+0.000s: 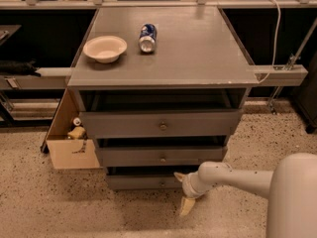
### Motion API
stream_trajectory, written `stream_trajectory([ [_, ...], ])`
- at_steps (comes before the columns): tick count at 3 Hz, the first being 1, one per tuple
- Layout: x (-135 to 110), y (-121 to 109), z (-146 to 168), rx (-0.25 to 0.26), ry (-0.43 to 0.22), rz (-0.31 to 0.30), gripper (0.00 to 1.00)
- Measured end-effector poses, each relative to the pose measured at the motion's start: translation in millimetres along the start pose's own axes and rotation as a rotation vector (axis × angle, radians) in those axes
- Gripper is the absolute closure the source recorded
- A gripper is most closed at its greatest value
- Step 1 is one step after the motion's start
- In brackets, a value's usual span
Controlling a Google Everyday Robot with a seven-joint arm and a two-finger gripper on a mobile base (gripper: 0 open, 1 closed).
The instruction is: Open bottom drawer
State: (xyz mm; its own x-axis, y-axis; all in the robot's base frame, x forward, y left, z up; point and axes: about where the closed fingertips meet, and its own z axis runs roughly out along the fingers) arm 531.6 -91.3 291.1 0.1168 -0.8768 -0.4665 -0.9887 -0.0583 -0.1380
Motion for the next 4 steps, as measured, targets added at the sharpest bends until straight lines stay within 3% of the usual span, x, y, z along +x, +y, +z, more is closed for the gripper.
stream_trajectory([
  [1,36,19,20,-0.077,0.004,-0.011,0.00],
  [2,83,66,74,-0.274,-0.027,-0.018,0.00],
  [3,101,96,101,-0.369,-0.076,-0.036,0.00],
  [4,101,96,101,-0.369,-0.076,-0.036,0.00],
])
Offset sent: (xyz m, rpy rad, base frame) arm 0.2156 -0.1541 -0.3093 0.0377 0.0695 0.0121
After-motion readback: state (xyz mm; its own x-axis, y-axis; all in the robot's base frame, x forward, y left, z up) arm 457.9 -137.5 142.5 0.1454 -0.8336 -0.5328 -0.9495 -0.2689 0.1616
